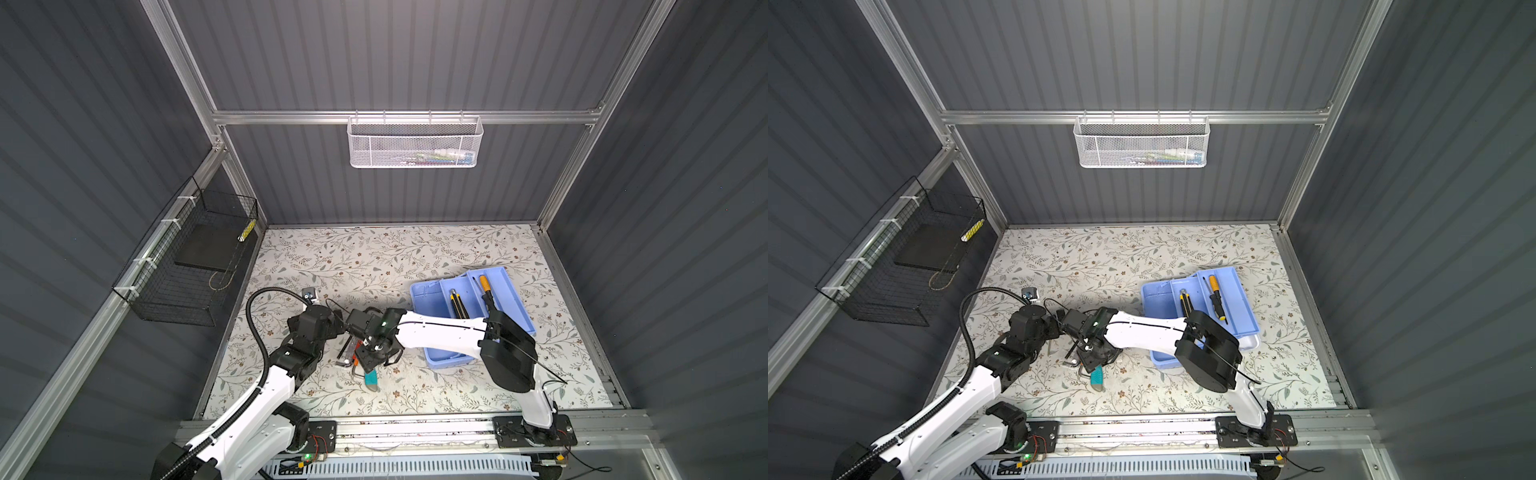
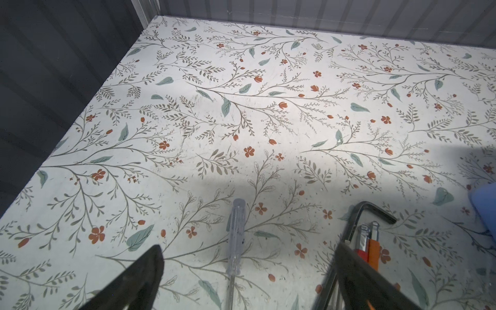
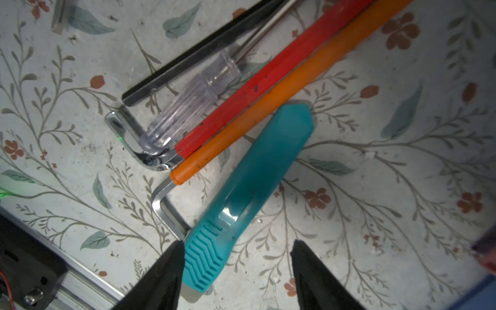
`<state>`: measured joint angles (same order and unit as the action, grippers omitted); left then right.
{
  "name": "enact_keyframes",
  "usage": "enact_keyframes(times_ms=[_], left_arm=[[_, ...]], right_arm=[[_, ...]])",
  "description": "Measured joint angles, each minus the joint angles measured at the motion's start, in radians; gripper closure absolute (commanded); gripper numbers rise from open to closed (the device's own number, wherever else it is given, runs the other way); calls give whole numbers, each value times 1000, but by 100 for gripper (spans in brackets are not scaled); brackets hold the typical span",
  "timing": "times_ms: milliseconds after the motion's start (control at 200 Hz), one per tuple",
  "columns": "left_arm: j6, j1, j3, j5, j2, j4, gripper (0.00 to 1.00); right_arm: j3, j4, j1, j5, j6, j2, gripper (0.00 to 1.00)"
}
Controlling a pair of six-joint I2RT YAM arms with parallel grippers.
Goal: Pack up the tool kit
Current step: 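Move the right gripper back to the pile and grasp the teal utility knife, then lift the teal utility knife and carry it over the blue tray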
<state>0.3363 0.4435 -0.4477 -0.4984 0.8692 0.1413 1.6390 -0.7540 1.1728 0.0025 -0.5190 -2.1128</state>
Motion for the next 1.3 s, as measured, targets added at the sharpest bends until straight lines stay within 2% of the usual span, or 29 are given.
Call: enact_keyframes(times_ms=[270,470,941,1301], left_arm=[[7,0,1,-8,-3,2,0],[8,0,1,-8,-3,3,0],[7,0,1,-7,3,3,1],[7,0,1,-7,3,3,1]], right_arm=[[58,-47,2,0,3,-79,33],[74,-82,3,18,12,-97,37],[57,-102,-8,24,49,-91,54],[58,-111,-21,9,27,-92,74]])
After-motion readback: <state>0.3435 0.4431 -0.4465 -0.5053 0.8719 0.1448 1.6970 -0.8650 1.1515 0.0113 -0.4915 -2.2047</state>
